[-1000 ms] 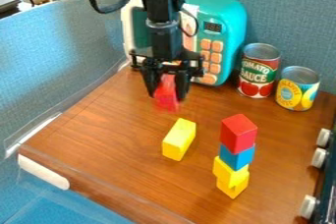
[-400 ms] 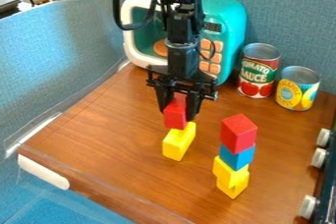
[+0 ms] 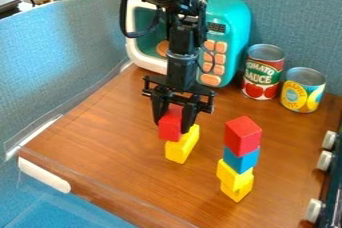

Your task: Put the red rectangular cuboid on top of the yellow cuboid

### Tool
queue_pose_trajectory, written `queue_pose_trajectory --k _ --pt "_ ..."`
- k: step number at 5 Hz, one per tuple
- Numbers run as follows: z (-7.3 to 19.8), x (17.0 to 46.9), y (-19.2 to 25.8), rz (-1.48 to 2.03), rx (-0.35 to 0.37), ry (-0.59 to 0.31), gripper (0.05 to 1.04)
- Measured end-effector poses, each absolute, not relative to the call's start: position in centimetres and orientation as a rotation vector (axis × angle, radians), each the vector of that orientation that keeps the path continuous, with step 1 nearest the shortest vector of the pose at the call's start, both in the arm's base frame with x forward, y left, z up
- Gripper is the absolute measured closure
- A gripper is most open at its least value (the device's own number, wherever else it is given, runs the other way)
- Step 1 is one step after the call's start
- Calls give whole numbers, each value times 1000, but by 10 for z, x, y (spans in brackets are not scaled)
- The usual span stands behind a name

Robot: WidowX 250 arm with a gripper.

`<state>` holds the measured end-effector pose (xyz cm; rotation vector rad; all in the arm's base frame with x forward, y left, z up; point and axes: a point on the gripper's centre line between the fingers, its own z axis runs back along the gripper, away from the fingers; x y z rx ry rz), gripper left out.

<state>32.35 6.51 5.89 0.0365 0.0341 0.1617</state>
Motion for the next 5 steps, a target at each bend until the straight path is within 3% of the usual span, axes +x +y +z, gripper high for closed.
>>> queue_pose_trajectory --k 2,5 --pt "51 328 68 158 65 53 494" --pt "48 333 60 168 37 -8 494"
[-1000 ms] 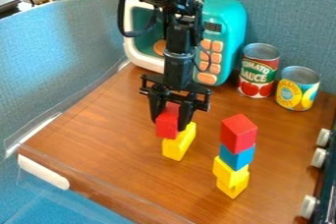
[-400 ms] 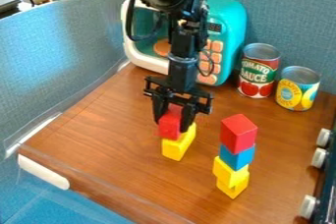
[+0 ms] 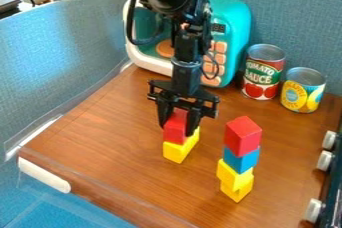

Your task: Put the red rectangular cuboid on top of the yellow cuboid

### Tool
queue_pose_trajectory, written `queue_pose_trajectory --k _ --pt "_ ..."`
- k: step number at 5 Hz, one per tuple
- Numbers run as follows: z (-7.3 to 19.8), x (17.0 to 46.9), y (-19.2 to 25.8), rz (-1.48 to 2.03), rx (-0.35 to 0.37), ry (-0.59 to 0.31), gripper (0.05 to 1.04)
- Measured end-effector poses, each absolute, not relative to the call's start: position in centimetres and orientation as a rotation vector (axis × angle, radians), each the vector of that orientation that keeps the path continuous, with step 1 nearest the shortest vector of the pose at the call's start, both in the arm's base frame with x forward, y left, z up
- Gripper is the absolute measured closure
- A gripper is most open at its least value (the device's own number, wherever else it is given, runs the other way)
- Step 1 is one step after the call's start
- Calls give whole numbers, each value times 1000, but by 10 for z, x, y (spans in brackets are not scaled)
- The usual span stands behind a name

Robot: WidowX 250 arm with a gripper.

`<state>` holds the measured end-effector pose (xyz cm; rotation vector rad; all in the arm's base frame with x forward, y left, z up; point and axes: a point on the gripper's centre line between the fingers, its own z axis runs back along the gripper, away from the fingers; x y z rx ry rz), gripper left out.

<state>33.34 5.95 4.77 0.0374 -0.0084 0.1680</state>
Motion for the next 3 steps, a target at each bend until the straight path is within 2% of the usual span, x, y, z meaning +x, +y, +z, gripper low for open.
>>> queue_pose_trajectory --k 1,2,3 --pt "47 332 58 182 29 -4 421" --pt "46 329 52 210 -3 14 137" --pt "59 329 54 220 -43 -16 77"
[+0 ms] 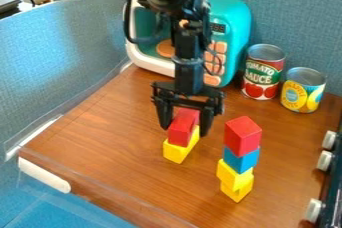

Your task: Put the red rectangular cuboid on top of the yellow cuboid

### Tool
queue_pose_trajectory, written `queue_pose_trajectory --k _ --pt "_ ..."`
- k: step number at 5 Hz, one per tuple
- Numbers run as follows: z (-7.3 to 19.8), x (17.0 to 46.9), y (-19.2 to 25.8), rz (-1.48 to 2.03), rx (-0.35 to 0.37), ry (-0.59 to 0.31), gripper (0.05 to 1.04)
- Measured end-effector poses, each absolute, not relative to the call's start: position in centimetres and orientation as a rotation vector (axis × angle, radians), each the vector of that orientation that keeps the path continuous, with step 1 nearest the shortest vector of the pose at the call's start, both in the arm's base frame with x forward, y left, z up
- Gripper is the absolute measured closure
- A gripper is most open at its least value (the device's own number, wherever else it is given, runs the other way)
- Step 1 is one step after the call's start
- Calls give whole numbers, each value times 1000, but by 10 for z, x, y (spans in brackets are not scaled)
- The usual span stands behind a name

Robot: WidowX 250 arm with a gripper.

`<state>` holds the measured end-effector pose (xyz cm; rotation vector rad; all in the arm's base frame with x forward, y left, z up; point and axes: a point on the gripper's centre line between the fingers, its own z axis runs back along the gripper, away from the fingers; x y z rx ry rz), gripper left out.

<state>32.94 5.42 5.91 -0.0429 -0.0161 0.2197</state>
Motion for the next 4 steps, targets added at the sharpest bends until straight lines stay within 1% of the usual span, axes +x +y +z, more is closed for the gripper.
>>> queue_pose_trajectory --k 1,2,3,4 --pt "85 330 61 224 -72 -76 83" --pt "109 332 74 243 -56 -117 83" --pt "120 332 87 236 -1 -111 83" --pt "111 331 103 238 21 -73 83"
